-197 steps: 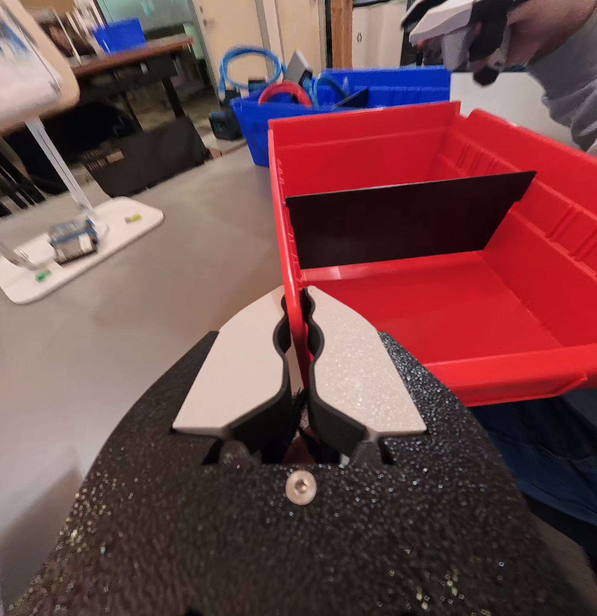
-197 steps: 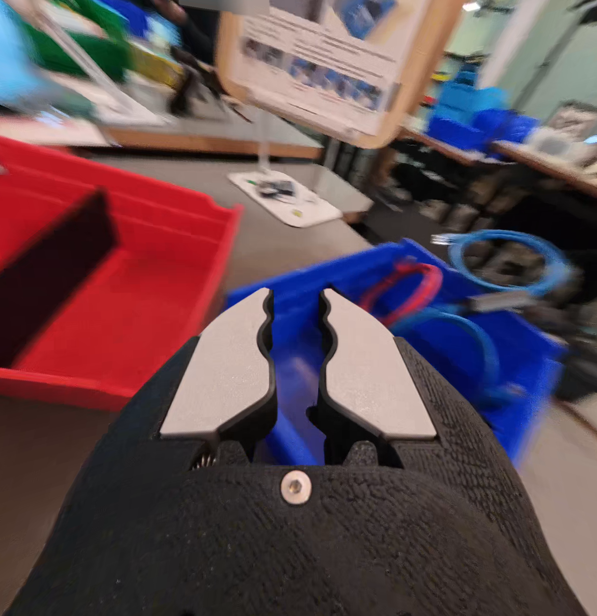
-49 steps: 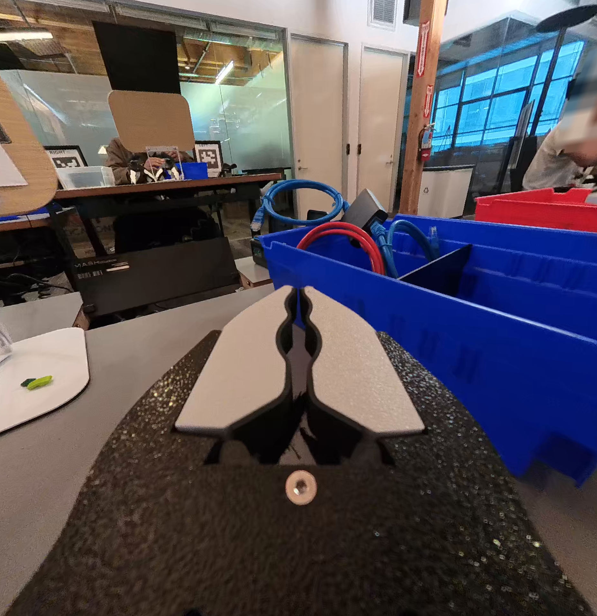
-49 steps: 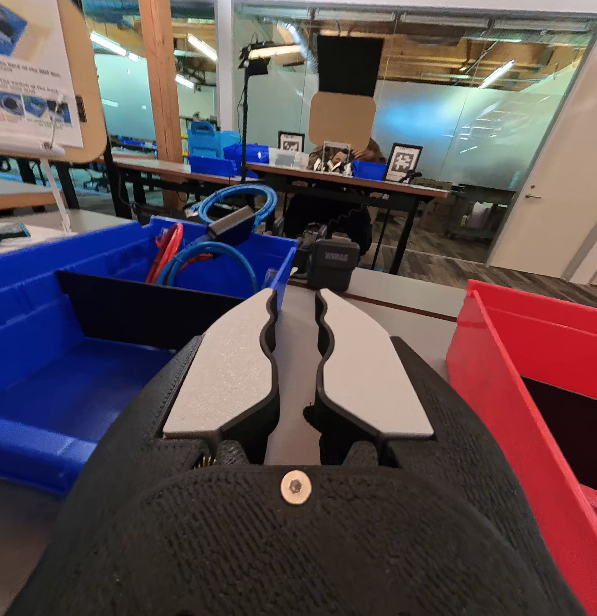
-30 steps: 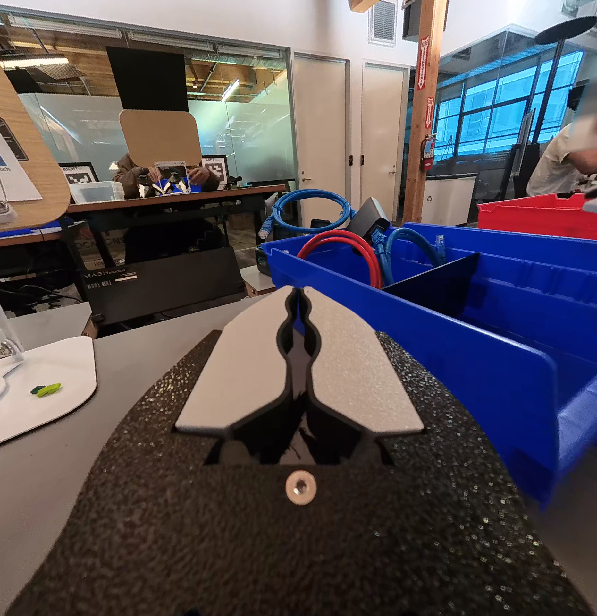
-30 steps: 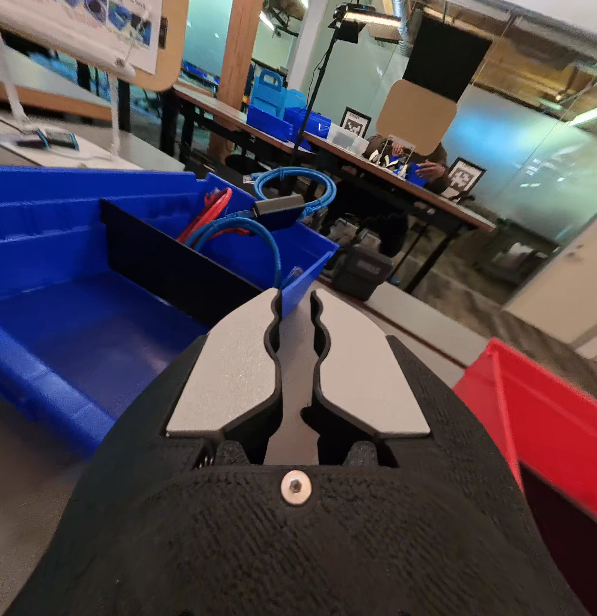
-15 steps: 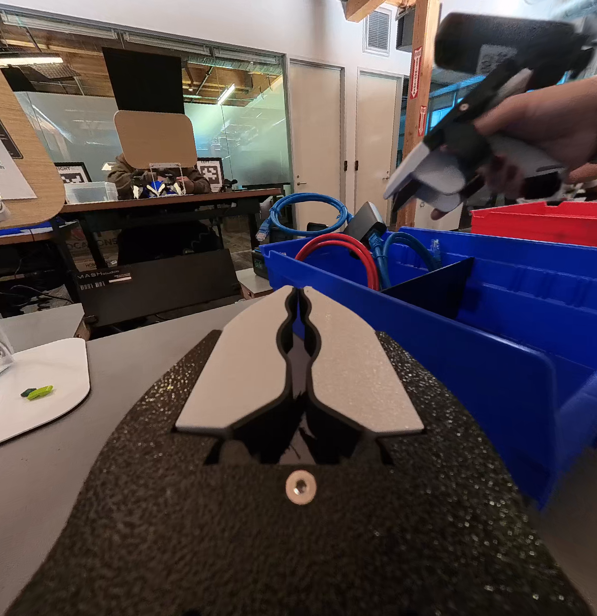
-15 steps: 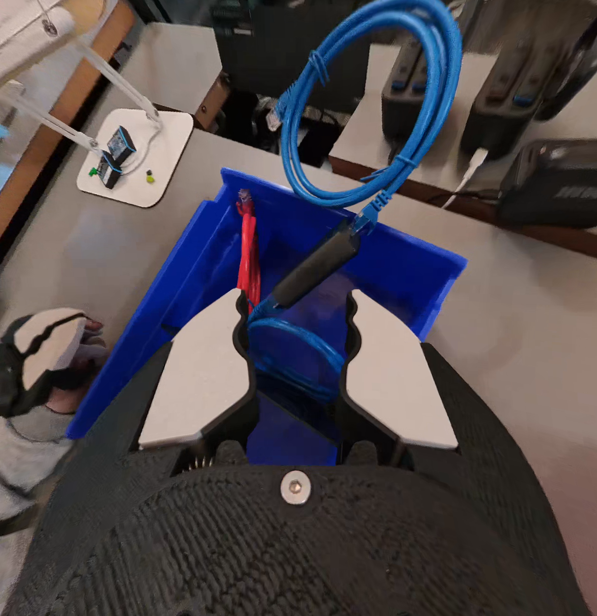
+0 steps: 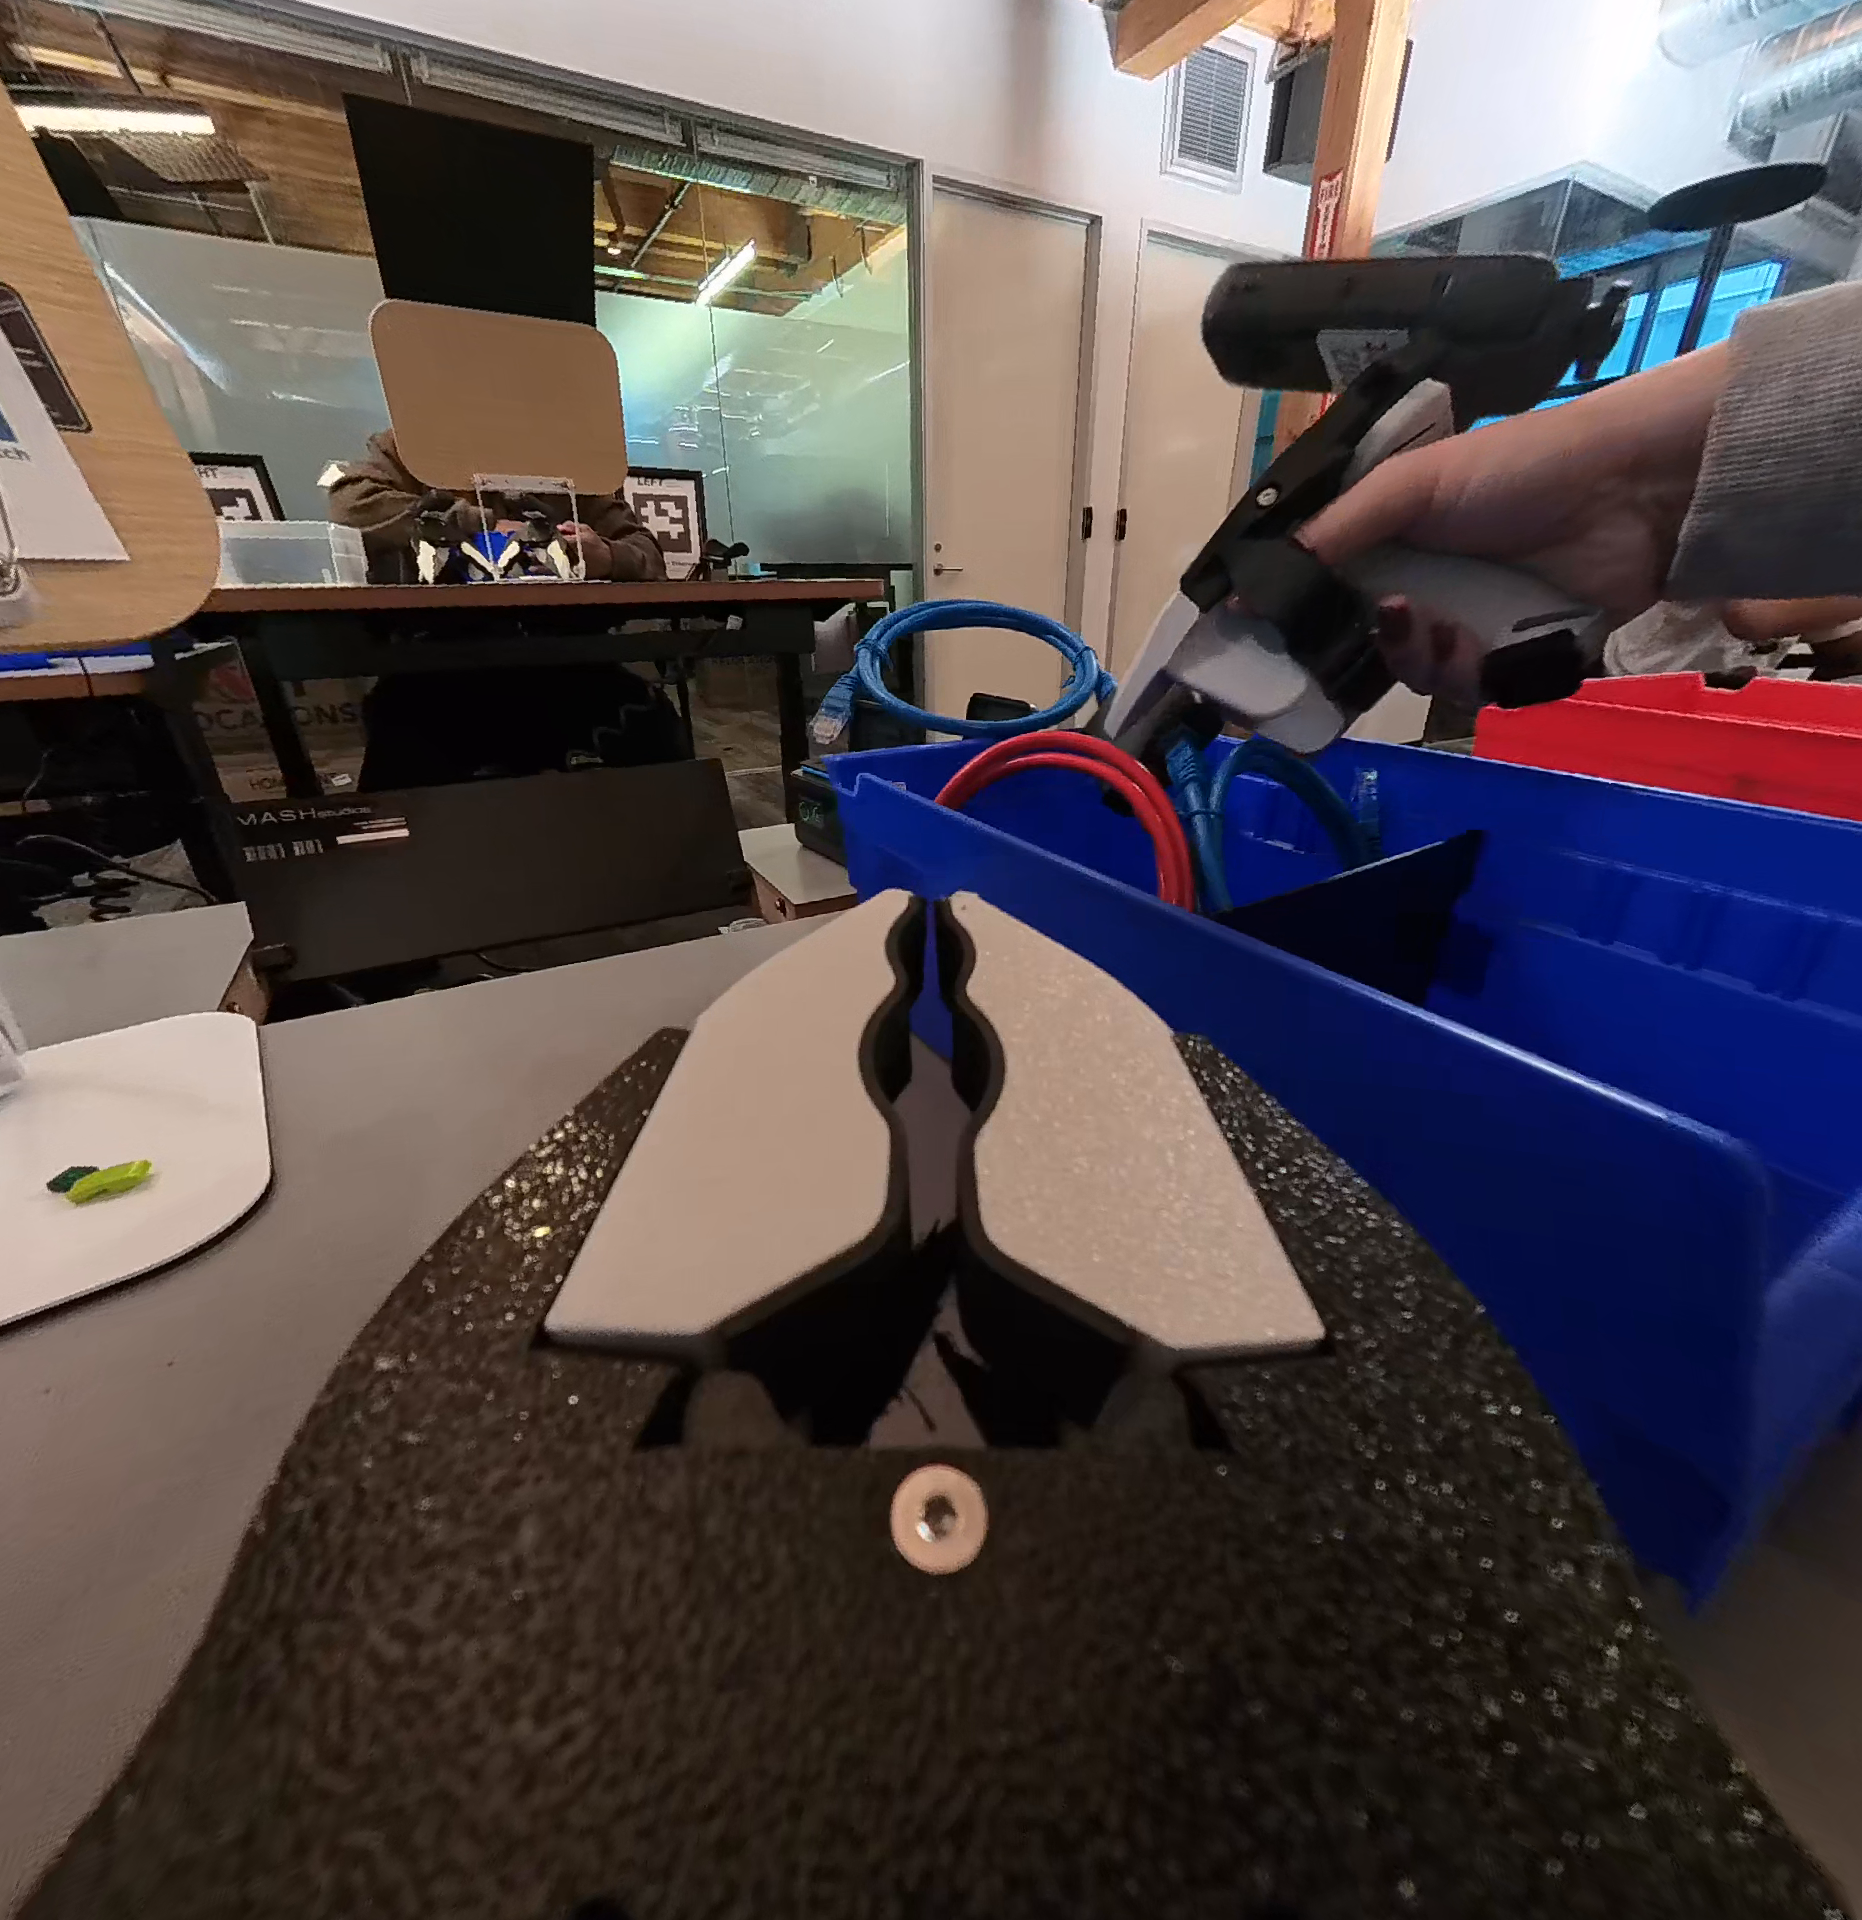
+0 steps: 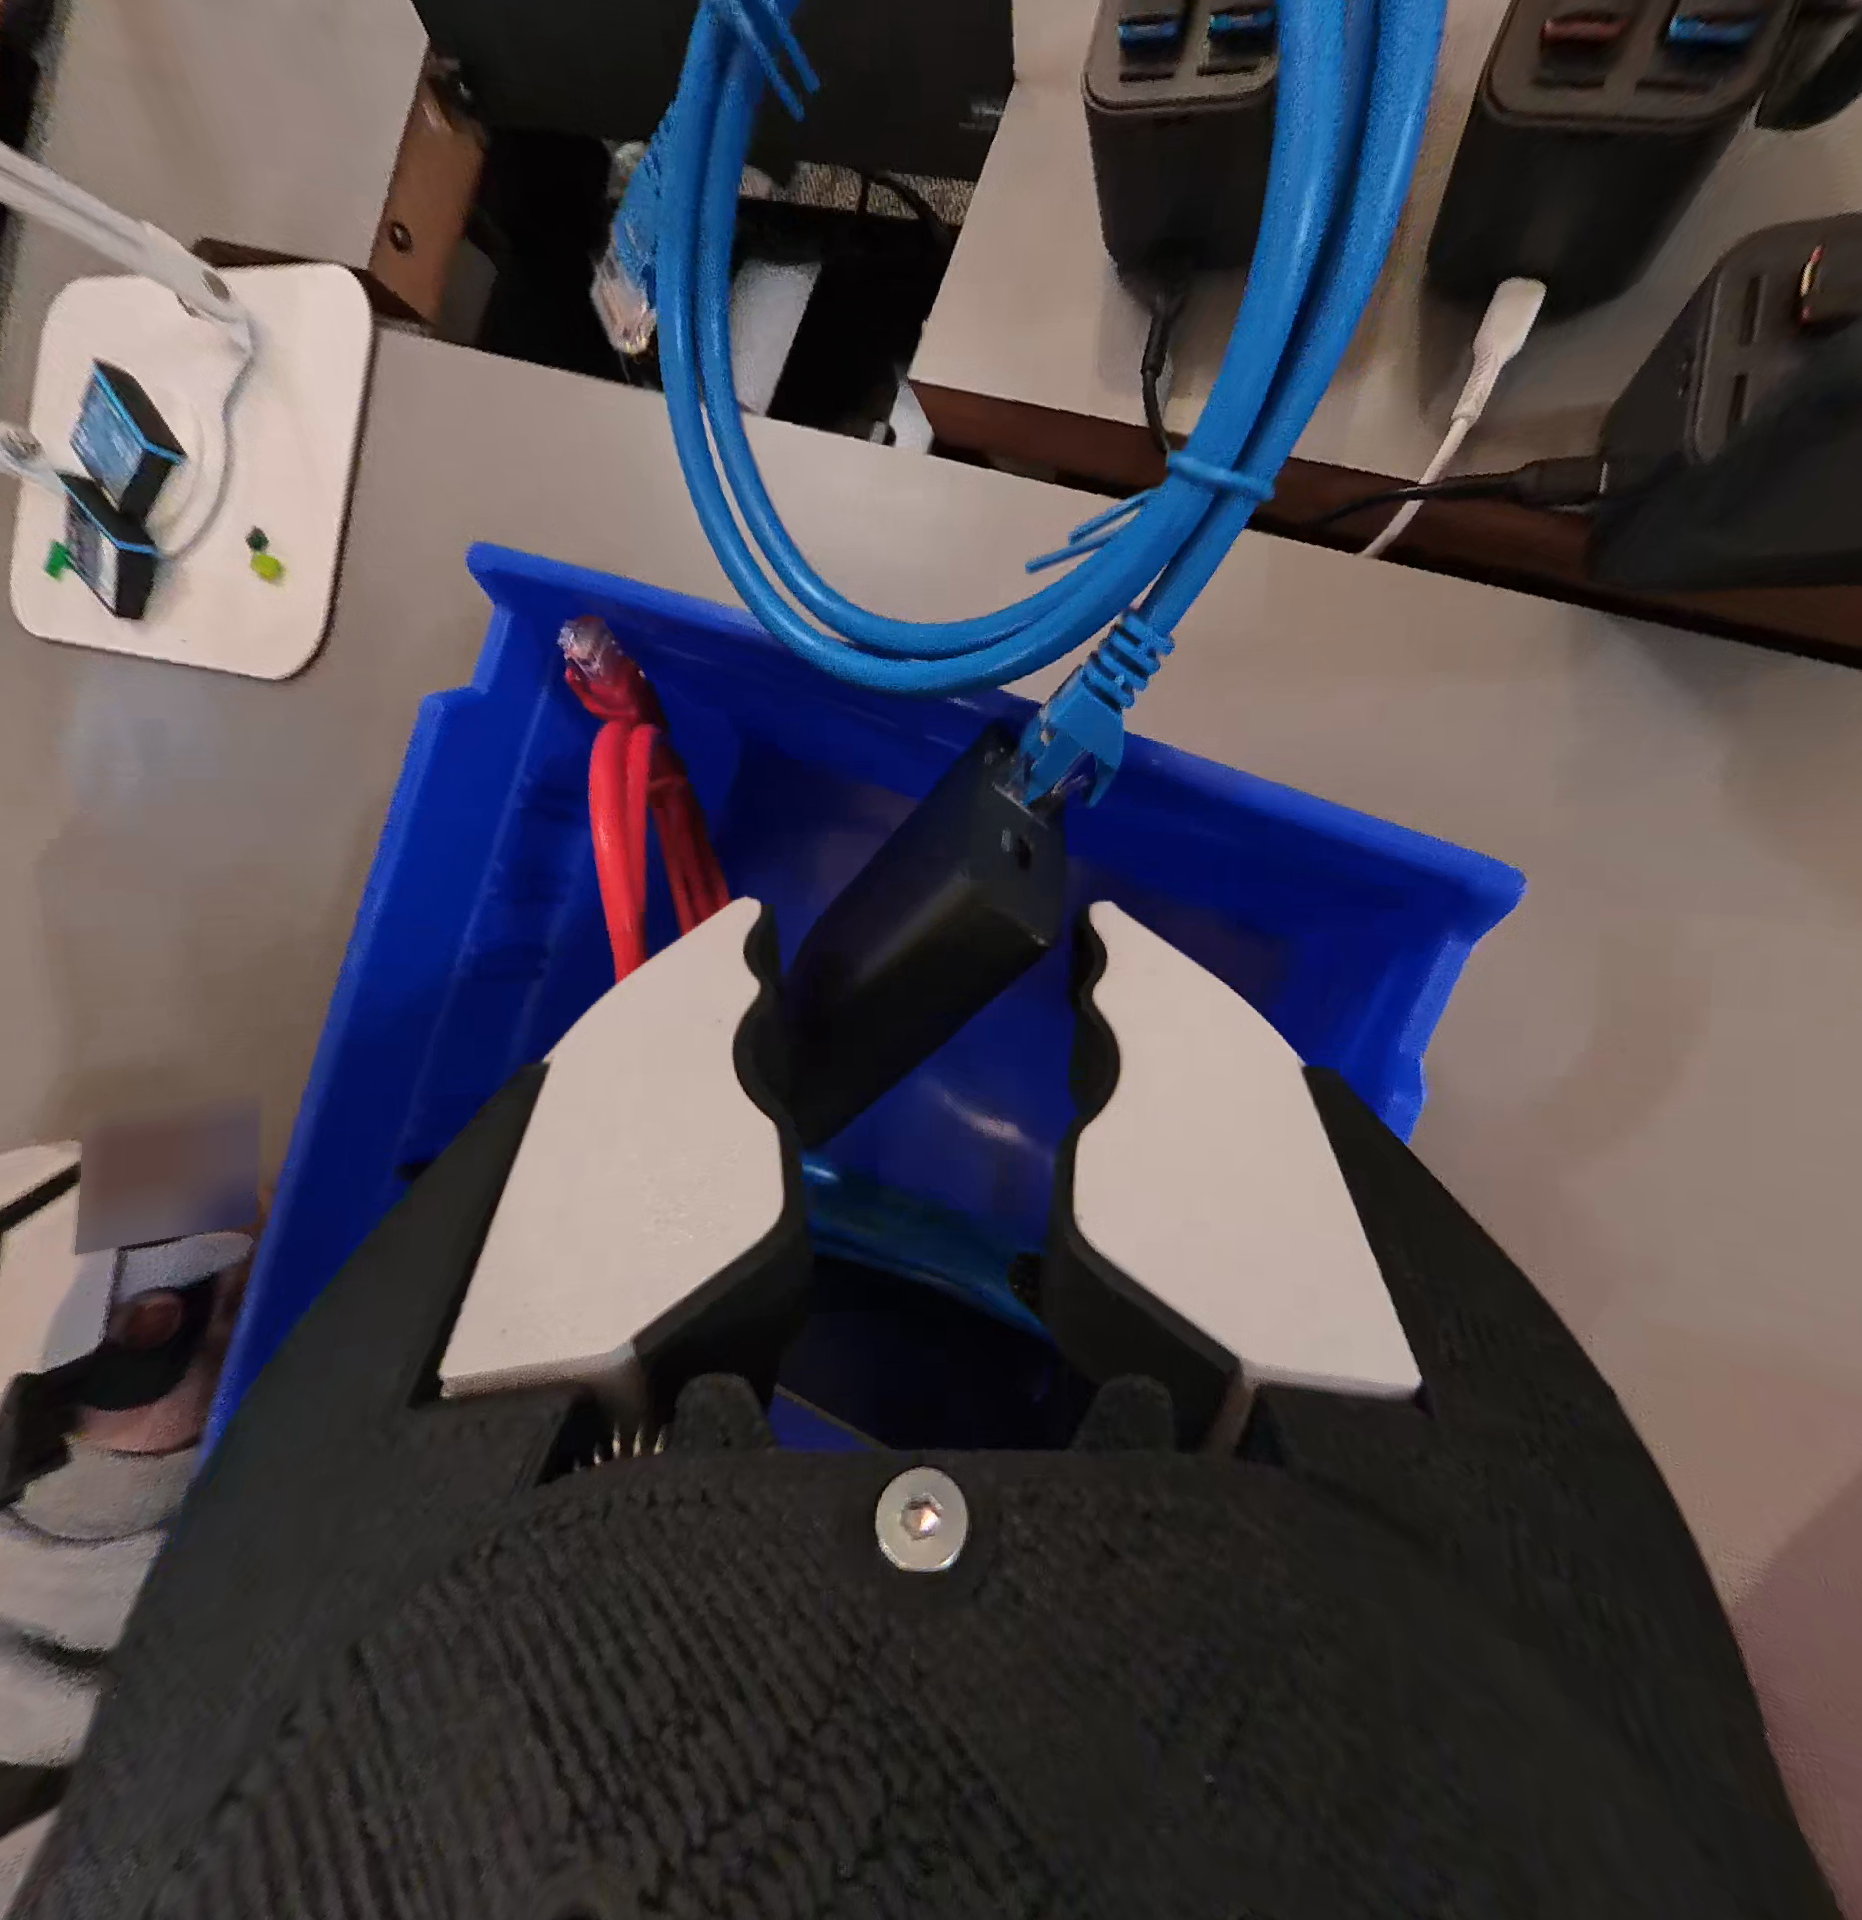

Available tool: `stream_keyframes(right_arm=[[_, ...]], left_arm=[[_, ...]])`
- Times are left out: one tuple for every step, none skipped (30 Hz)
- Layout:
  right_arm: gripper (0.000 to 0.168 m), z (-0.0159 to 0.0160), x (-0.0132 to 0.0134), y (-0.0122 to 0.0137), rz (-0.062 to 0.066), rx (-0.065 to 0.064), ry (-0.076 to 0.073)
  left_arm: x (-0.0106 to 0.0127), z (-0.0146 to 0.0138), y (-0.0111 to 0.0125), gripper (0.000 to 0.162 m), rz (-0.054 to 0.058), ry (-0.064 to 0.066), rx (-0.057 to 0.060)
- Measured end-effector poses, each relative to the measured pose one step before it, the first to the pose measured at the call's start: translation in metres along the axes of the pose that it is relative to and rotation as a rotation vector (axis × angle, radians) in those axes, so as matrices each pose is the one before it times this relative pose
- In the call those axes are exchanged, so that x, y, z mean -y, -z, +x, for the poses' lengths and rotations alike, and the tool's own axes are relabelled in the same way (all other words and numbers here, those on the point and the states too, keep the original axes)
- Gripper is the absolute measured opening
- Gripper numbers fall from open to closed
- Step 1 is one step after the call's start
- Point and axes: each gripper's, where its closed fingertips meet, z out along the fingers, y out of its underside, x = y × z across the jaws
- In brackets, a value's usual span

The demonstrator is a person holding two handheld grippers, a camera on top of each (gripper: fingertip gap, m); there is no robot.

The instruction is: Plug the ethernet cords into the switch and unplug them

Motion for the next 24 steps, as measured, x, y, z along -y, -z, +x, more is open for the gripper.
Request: stream_keyframes(right_arm=[[0.051,-0.00057,0.00106,-0.00117,-0.0018,0.0117,-0.022],[0.048,-0.00017,-0.00058,-0.00178,-0.0124,0.0044,-0.0154],[0.046,-0.00038,-0.00176,-0.00239,-0.0181,0.0002,-0.0041],[0.044,-0.00084,-0.00169,-0.00236,-0.0153,-0.0021,0.004],[0.041,-0.00106,0.00008,-0.00149,-0.0019,-0.0042,0.0067],[0.04,-0.0005,0.001,-0.00028,0.004,-0.0096,0.0105],[0.04,-0.00062,0.00048,0.00024,0.0006,-0.0061,0.0125],[0.039,-0.00136,0.00146,0.00106,0.0111,0.0016,0.0096],[0.036,-0.00182,0.00233,0.00194,0.0188,0.0034,0.0087],[0.034,-0.00222,0.0029,0.00215,0.0234,0.0033,0.0137],[0.033,-0.00223,0.00283,0.00267,0.0248,-0.0004,0.0121],[0.031,-0.00321,0.00303,0.00295,0.0256,0.0015,0.0143],[0.029,-0.00465,0.00303,0.00324,0.0262,0.0092,0.0227],[0.028,-0.00445,0.00286,0.00384,0.0232,0.0038,0.0204],[0.027,-0.00495,0.00342,0.00425,0.0265,0.0066,0.0242],[0.026,-0.00539,0.00396,0.00488,0.0302,0.0104,0.0219],[0.025,-0.00508,0.00492,0.00543,0.0347,0.0086,0.0219],[0.024,-0.00458,0.00465,0.00577,0.0295,0.0058,0.0215],[0.023,-0.00487,0.00506,0.00604,0.0314,0.0088,0.0204],[0.022,-0.00475,0.0056,0.00625,0.0352,0.011,0.022],[0.021,-0.00266,0.00572,0.00672,0.032,-0.0042,0.0334],[0.022,-0.00234,0.00587,0.00687,0.0331,-0.0061,0.0369],[0.021,-0.00336,0.00601,0.00685,0.035,0.0036,0.032],[0.021,-0.0025,0.00526,0.00648,0.027,-0.0023,0.0289]], left_arm=[[-0.00002,-0.00022,0.00001,0.001,-0.0002,0.0027,-0.0007],[-0.00011,0.00014,-0.00007,0.001,-0.0007,0.0006,-0.0013],[-0.00017,0.00027,-0.0001,0.001,-0.0011,-0.001,-0.0015],[0.00007,0.00036,-0.00004,0.001,-0.0002,-0.0017,-0.0013],[-0.00004,0.0002,0.00002,0.001,0.0004,-0.0018,-0.001],[0.00013,0.0003,0.00003,0.001,0.0001,-0.0016,-0.0009],[-0.00006,0.0002,-0.00005,0.001,-0.0004,-0.0008,-0.0011],[-0.0001,0.00022,-0.00005,0.001,-0.0007,0.0,-0.0016],[-0.00004,-0.00003,0.0,0.001,-0.0002,0.0,-0.0005],[0.00004,-0.00007,0.00006,0.001,0.0003,0.0004,-0.0001],[0.00002,0.0,-0.00003,0.001,0.0002,0.0007,-0.0003],[-0.00001,0.00001,-0.00002,0.001,0.0,0.0005,-0.0005],[-0.00006,-0.00004,0.00001,0.001,-0.0004,0.0003,-0.0002],[0.00004,0.00001,-0.00002,0.001,0.0003,0.0002,0.0],[0.00005,0.00001,0.00008,0.001,0.0003,0.0002,-0.0001],[0.00003,0.0,-0.00002,0.001,0.0002,-0.0001,0.0],[0.0001,-0.00014,0.00013,0.001,0.0006,0.0004,0.0003],[0.00008,-0.0001,0.00004,0.001,0.0006,0.0011,0.0004],[-0.0001,-0.00017,0.00008,0.001,-0.0001,0.0009,0.0002],[-0.00001,-0.00009,-0.00003,0.001,0.0,0.0012,-0.0002],[0.0,-0.00012,-0.00004,0.001,0.0001,0.0012,0.0001],[0.00003,-0.00002,0.00007,0.001,0.0001,0.0006,-0.0004],[0.00001,-0.00003,-0.00003,0.001,0.0001,0.0005,-0.0003],[0.00004,-0.0001,-0.00004,0.001,0.0004,0.0003,0.0002]])
